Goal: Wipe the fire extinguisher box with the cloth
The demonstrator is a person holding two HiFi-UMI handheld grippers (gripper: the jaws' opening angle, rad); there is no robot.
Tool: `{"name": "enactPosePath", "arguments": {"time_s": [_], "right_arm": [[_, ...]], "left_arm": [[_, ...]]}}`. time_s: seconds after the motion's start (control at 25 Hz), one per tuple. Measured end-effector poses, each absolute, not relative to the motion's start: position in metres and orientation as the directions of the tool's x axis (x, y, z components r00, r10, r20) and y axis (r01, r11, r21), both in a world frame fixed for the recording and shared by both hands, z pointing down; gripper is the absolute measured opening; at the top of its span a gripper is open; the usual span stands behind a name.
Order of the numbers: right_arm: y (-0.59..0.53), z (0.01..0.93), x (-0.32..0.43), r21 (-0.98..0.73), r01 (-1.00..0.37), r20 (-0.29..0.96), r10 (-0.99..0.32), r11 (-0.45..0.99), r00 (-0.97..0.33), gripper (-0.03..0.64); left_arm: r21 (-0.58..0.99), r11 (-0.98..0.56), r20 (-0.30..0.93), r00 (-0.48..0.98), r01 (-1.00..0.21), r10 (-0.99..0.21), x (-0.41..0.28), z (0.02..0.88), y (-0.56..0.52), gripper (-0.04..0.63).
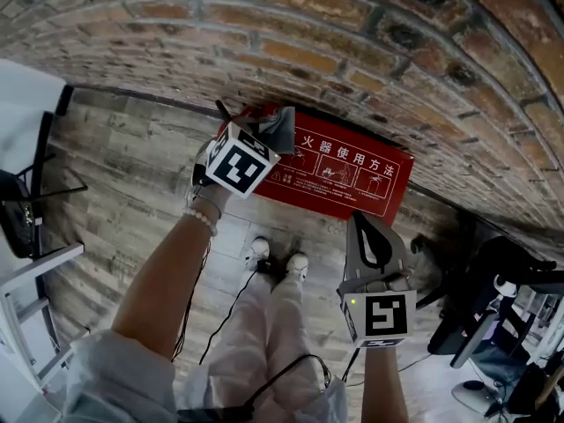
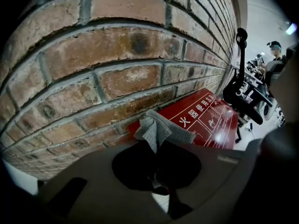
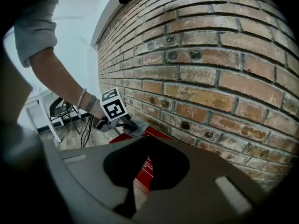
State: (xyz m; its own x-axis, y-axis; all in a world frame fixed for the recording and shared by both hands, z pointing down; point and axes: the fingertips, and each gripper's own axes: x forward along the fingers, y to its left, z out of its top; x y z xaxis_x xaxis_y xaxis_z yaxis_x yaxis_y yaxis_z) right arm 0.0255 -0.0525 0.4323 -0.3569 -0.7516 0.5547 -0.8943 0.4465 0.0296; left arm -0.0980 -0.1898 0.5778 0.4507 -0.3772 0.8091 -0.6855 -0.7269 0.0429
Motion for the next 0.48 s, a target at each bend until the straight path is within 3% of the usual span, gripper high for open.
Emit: {"name": "enactPosePath", "arguments": {"time_s": [0.48], "right_arm": [[-0.055, 0.433, 0.006, 0.030, -0.884, 0.556, -0.743, 0.467, -0.374, 0.008]], "left_arm": [[0.024, -0.691, 0.825, 0.405, -0.723, -0.395, -0.134, 0.586, -0.189, 0.017]]}}
